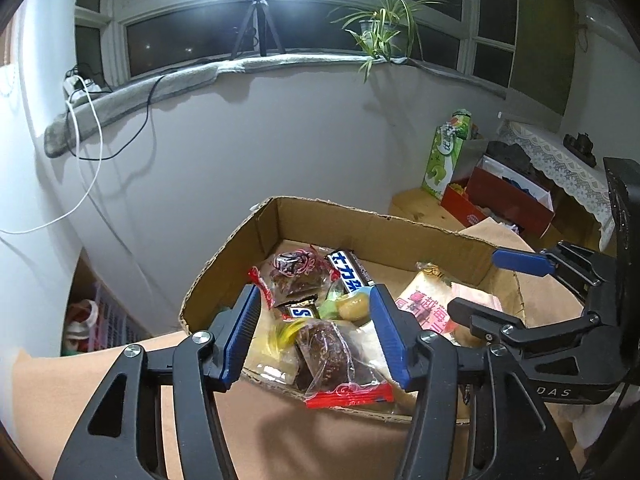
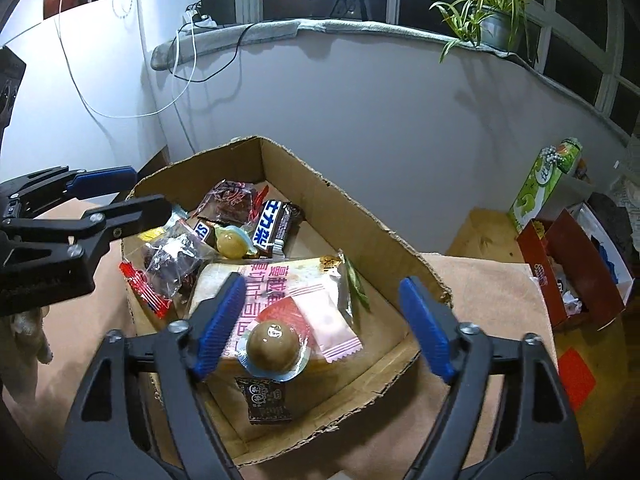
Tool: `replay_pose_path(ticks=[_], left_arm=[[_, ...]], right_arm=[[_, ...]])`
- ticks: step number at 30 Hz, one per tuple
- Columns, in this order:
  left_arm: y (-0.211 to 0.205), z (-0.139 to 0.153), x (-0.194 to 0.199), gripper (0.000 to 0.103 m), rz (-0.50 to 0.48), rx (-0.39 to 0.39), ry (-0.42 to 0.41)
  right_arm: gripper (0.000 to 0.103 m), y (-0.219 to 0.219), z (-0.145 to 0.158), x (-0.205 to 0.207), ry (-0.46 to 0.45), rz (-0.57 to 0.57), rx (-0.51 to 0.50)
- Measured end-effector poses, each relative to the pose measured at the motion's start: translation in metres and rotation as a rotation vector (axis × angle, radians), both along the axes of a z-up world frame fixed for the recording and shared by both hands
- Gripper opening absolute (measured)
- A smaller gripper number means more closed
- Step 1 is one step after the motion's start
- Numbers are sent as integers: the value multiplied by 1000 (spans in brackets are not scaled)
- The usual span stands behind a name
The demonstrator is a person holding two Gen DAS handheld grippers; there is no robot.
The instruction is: Organize snacks
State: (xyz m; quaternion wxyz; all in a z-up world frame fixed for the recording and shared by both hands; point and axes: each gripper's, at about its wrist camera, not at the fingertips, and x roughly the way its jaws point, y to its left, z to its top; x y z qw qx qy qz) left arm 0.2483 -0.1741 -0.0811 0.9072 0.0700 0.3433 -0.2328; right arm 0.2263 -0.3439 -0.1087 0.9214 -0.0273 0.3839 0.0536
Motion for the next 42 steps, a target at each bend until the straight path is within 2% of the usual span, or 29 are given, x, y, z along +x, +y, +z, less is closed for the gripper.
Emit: replay_pose_path(ticks=[2,26,33,42], left_arm=[[0,1,-1,63,4,2,-6],[14,23,-23,64,30,-14,-41],[20,34,-41,64,30,-19,-69],[41,42,-72,66,39,-24,-106]], right_arm=[[90,0,2,-1,-10,-4,-2],[91,6,19,-25,-84,-32,-29],[91,7,33,-43,-142,-51,-29],[91,24,50,-69,-216,-23,-35]])
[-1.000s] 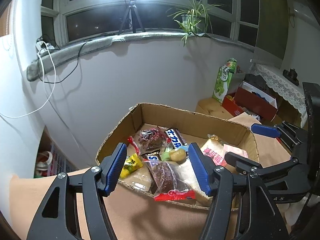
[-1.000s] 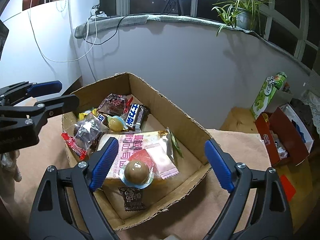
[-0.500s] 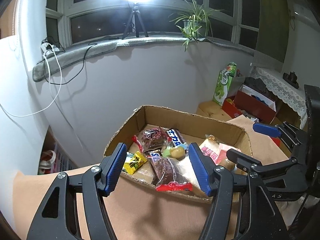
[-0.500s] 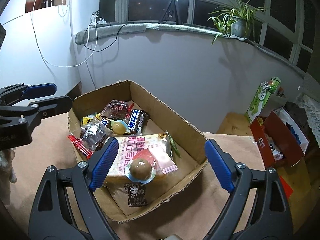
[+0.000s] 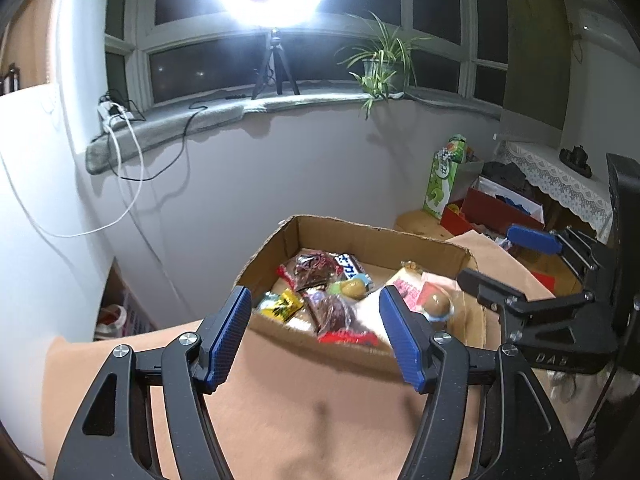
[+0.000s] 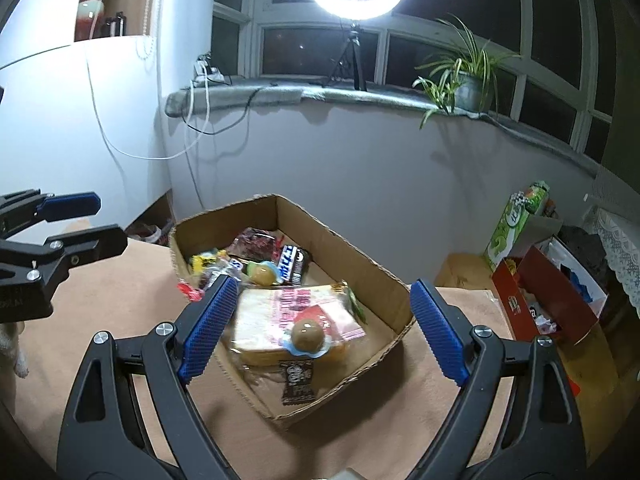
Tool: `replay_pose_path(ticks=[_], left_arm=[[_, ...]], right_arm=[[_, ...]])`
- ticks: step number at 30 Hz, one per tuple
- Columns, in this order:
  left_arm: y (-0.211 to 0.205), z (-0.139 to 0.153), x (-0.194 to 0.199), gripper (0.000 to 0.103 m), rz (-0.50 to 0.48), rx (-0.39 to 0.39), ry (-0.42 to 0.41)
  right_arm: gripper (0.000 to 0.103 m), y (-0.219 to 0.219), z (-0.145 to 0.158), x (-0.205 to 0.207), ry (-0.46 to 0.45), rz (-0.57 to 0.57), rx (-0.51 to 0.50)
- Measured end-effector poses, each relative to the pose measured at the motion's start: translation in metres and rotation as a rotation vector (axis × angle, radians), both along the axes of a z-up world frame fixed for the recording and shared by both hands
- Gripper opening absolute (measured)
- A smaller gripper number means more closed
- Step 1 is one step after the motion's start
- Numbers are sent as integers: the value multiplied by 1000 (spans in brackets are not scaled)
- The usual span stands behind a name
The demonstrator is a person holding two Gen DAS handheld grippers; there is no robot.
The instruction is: Organize snacks
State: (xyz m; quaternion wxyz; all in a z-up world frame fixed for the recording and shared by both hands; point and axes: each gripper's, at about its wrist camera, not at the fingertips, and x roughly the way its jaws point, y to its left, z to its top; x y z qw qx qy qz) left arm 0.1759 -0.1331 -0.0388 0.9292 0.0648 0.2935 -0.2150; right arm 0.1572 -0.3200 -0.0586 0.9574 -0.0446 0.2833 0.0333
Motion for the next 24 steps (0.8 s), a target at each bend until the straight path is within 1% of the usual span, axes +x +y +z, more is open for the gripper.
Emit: replay_pose_path(ticks=[3,5,6,7,10,15,17,19,20,24], left_arm=[[13,2,-12,66,6,-22,-2],[23,4,-21,66,14,-40,-10],[27,5,-25,68,16,-46,-12],[31,5,-30,70,19,-53,-15],[44,6,-43,72,36,-69,-29],[64,4,-59,72,65,-124,-41],[73,2,-64,73,90,-140,-63],[81,-1,-70,77,122,-149,-88],[85,-3,-72,77,133,-152,-91],[93,-15,-70,78,151,-141,-61]], right_arm=[[92,6,4,-8,-16,14,8],[97,10,5,-13,-29,20,11],[101,12,6,-16,-38,23,10],[101,15,7,-19,-49,25,8],[101,22,10,-25,-71,32,0],[101,32,13,-38,-96,53,7],[101,34,13,-42,-102,57,10],[102,36,12,-45,-106,55,11],[102,37,11,-46,-107,54,9],[102,38,8,-47,-103,59,11]])
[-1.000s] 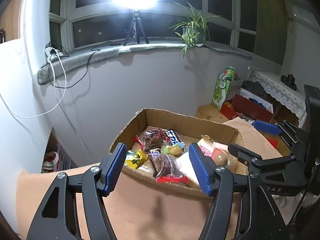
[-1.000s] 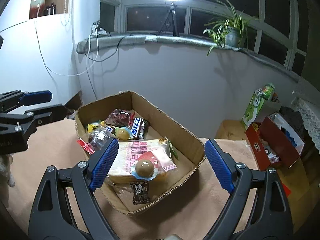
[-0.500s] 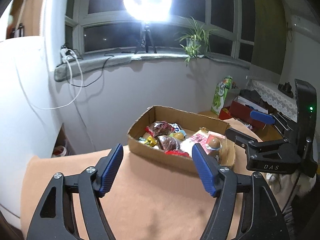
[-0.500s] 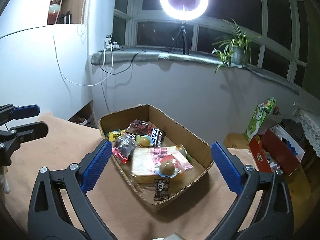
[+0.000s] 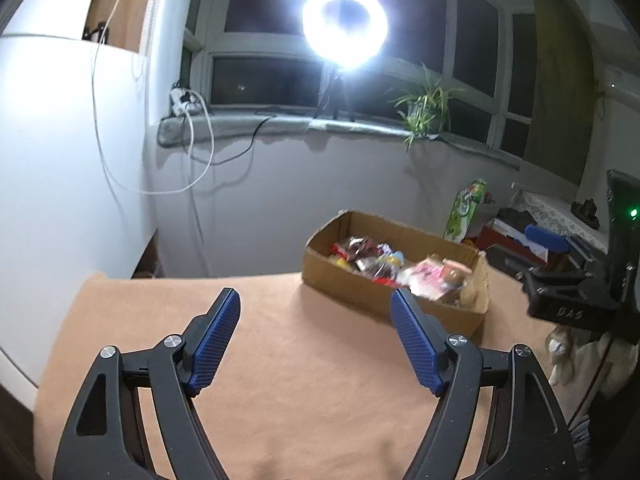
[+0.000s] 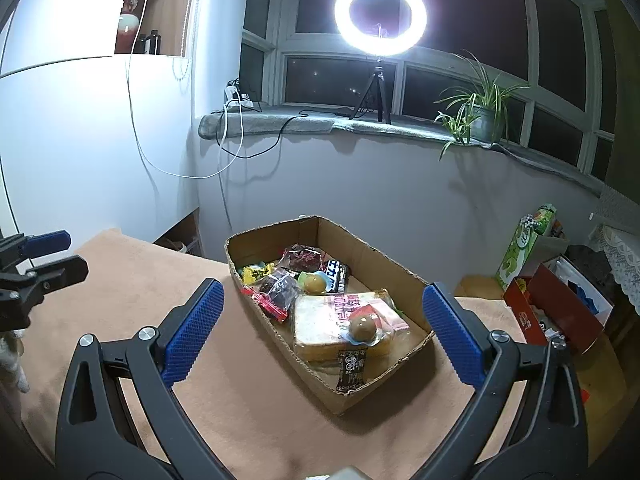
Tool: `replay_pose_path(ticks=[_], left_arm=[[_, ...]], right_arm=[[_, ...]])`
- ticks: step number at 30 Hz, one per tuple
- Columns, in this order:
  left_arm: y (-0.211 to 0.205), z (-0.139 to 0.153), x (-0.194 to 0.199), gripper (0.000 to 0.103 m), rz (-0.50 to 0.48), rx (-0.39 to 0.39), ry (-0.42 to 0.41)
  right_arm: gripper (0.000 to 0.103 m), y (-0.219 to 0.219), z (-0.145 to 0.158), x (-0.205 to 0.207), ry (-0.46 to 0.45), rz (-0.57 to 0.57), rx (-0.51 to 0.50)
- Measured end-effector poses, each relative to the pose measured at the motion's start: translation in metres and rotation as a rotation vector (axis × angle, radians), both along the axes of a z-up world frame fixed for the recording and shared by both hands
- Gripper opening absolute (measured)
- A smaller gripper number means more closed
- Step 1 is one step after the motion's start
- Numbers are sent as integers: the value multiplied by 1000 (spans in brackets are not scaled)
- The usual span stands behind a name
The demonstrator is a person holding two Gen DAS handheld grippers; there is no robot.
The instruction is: Organize snacks
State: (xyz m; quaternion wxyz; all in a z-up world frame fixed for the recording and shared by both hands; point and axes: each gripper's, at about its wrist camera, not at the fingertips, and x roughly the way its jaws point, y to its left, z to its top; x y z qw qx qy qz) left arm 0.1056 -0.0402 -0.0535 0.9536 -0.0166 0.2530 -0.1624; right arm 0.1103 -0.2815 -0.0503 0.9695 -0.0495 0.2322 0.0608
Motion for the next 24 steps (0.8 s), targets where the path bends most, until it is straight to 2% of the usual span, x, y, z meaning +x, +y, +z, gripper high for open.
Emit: replay_pose_path(ticks=[24], left_arm=[[-2,-11,-2,78,21,54,28]], right_arm=[[102,-3,-7,0,18,9,-20]])
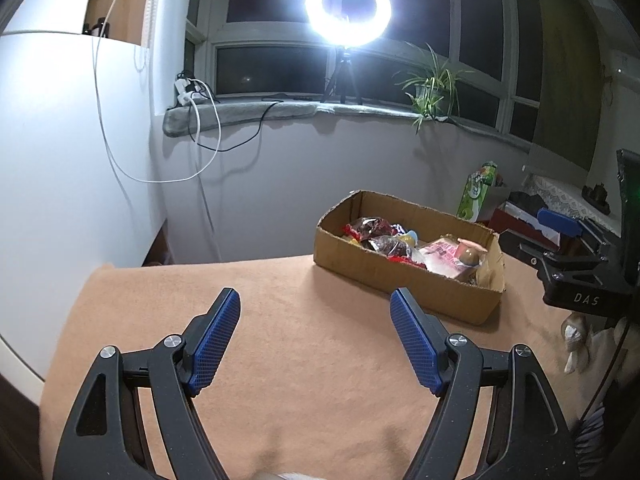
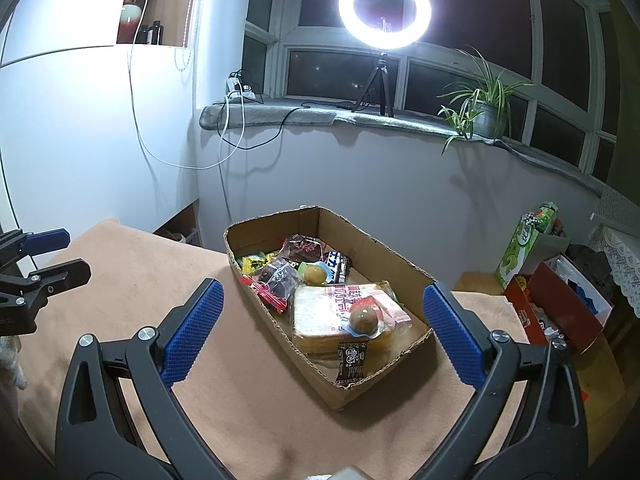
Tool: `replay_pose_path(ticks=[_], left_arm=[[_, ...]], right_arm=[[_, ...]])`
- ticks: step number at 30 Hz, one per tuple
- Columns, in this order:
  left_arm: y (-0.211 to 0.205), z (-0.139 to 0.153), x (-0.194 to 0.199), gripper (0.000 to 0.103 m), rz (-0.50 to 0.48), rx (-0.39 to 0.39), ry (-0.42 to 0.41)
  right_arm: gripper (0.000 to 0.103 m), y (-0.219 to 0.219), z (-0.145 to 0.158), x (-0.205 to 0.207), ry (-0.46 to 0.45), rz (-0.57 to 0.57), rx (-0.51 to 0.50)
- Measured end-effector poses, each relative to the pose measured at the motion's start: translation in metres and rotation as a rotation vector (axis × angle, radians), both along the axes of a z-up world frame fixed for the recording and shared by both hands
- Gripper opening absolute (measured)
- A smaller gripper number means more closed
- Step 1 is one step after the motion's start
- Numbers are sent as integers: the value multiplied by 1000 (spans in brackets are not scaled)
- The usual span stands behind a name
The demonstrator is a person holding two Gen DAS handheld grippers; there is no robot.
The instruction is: Organize snacks
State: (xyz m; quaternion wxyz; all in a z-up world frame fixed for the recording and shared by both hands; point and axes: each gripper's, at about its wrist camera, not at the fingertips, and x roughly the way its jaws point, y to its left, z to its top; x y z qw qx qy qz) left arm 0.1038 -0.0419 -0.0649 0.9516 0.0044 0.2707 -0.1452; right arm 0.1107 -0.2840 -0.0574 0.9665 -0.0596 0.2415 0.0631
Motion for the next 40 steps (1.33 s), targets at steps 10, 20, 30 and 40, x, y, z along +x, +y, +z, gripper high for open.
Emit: replay_pose_path(ticks=[10,20,30,40], left_arm=[[1,1,-2,78,8,6,-6],[-1,1,-2,78,9,10,-11],[-3,1,-2,78,4,14,-10],[-2,1,-7,78,11,23,-42]], right_arm=[[102,1,0,0,0,-2,0],[102,0,0,-1,0,-1,-2],[102,2,-1,-1,1,-4,-1],[102,2,-4,-3,7,6,-6]])
